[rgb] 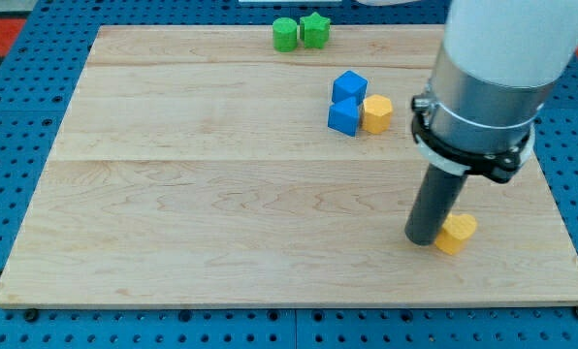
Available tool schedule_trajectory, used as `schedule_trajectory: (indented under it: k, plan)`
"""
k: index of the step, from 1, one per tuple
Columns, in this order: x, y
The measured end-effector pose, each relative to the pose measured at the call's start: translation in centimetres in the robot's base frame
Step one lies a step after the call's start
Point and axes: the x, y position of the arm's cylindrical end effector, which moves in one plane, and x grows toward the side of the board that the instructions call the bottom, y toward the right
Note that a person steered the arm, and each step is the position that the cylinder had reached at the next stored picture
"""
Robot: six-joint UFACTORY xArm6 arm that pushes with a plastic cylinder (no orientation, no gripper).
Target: Push the yellow hexagon along with blue triangle slightly left
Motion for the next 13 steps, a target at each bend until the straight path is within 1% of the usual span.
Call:
schedule_trajectory:
  k: [2, 3, 4, 5, 7, 8, 9, 10, 11, 12, 13]
  plan:
    - [0.0, 3.9]
    - [0.1, 4.7]
    - [-1.4, 3.6]
    - [-4.7, 3.6]
    - [-13.0, 3.5]
    - [-16.1, 2.5]
    - [-17.2, -0.4]
    - [-17.5, -4.8]
    - [-17.9, -7.3]
    - [-19.1, -7.3]
    - [-20.3, -9.1]
